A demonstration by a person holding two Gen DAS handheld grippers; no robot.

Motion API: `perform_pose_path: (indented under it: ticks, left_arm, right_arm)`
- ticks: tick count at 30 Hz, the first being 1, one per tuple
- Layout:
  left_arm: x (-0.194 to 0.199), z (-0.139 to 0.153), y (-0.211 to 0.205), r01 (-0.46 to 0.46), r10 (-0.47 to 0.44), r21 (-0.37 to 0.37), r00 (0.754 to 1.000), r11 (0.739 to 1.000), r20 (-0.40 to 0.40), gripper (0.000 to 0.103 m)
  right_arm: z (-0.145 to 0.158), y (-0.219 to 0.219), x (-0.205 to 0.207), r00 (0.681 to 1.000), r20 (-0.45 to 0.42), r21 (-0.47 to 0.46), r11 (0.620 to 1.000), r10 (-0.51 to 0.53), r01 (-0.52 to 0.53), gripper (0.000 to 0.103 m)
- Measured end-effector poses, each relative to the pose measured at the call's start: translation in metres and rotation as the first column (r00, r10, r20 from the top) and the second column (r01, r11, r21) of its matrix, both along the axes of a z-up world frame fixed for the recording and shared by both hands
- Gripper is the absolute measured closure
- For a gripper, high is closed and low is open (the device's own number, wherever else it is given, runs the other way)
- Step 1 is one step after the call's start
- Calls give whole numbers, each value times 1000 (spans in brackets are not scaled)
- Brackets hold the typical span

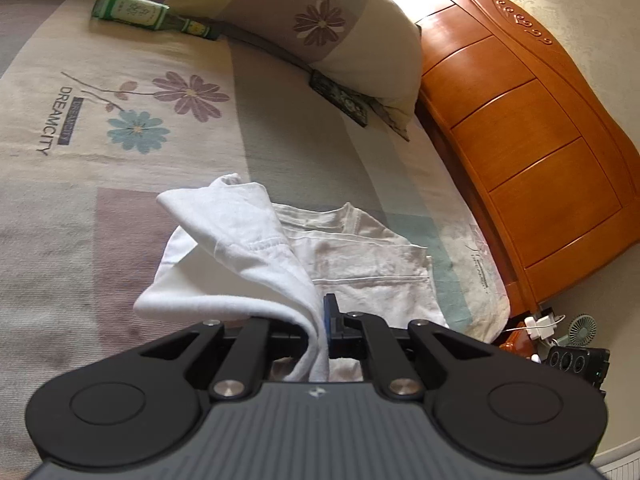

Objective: Fold clothes
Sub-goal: 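Lift the grasped shirt edge with the left gripper, then carry the held white shirt edge over the shirt with the left gripper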

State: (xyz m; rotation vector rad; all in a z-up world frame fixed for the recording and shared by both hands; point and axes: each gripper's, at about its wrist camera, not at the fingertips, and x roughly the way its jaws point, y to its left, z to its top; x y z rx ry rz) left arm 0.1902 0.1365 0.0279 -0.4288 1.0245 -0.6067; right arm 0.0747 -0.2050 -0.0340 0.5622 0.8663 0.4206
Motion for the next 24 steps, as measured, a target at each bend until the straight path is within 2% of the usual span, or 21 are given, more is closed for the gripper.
perform_pose_path:
  ticks: [6,11,24]
  left_arm:
    - [4,21,-50,104,-104,-25,994,994,28,97]
    - [16,23,-99,157,-157,-14,988,987,1,97]
    - [34,-6,-218,273,-268,95,962,957,-63,97]
  right_arm:
    - [7,-39,-27,997,27,-8,997,-71,71,0]
    - [13,-64,-44,993,47,-2,994,-112,112,0]
    - [19,-97,-75,988,76,-28,990,-134,136,0]
